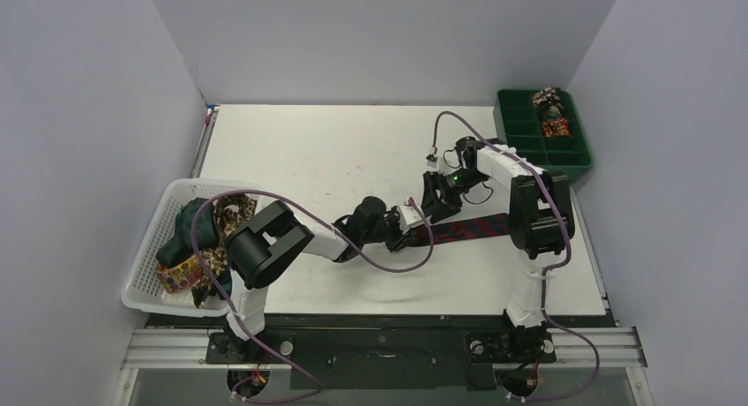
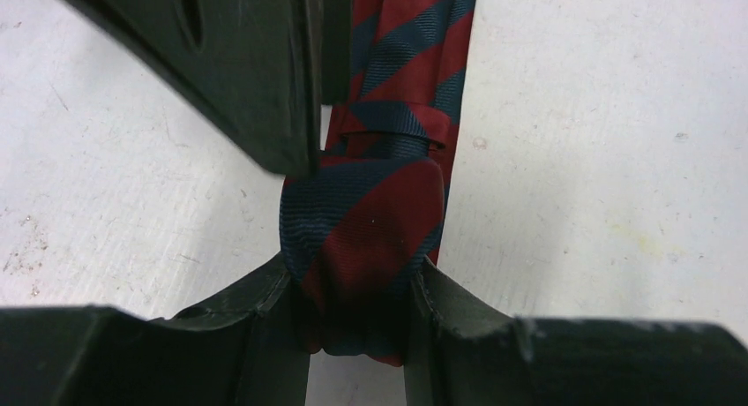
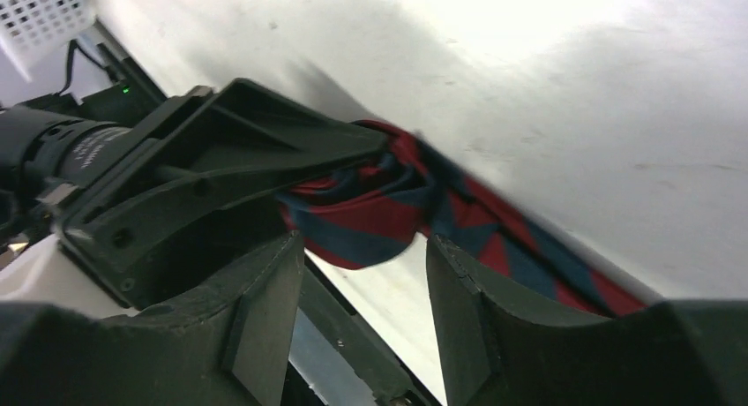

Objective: Roll the ties
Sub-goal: Roll the tie at the center of the board.

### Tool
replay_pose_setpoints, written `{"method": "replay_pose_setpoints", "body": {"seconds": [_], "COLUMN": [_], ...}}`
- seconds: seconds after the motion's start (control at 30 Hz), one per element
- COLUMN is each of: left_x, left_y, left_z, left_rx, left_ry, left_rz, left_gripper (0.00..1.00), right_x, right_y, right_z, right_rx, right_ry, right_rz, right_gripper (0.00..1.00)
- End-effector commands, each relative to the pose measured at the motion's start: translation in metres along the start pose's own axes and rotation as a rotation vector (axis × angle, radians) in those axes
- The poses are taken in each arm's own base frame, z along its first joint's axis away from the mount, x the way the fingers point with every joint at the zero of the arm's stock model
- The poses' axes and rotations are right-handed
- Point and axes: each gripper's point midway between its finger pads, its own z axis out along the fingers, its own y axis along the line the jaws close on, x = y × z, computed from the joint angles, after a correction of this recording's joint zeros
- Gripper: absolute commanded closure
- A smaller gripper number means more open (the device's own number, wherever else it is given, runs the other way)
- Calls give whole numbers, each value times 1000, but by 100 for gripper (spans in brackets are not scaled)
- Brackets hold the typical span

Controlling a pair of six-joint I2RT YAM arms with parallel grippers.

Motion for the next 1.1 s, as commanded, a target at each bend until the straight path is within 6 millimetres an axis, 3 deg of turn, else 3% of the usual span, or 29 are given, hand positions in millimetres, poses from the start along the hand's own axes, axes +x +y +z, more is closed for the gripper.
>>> {"method": "replay_pose_setpoints", "body": {"seconds": [0.0, 0.13, 0.3, 0.37, 0.4, 0.47, 0.5, 0.63, 0.77, 1.07], "left_x": [89, 88, 85, 83, 80, 71, 66, 27, -8, -54], "left_y": [-16, -16, -18, -16, -16, -16, -16, -10, -8, -14], "left_z": [-14, -13, -12, -12, -12, -11, -11, -7, -2, 4], "left_rx": [41, 49, 61, 61, 62, 72, 85, 104, 136, 195], "left_ry": [306, 307, 305, 301, 292, 260, 239, 98, -11, -193], "left_rz": [-48, -40, -46, -53, -54, -58, -65, -43, -33, -51], "left_gripper": [99, 99, 99, 97, 96, 82, 67, 39, 27, 14], "right_x": [6, 10, 14, 17, 18, 21, 22, 23, 24, 17], "right_y": [41, 22, -14, -26, -31, -43, -50, -67, -79, -95], "right_z": [-1, 11, 19, 16, 14, 11, 9, 6, 4, 10], "right_rx": [-104, -16, 130, 193, 214, 271, 310, 400, 470, 534], "right_ry": [-13, 27, 76, 88, 92, 106, 113, 137, 158, 159], "right_rz": [-76, -89, -89, -100, -100, -104, -111, -123, -127, -125], "right_gripper": [50, 58, 92, 100, 100, 100, 100, 100, 100, 100]}}
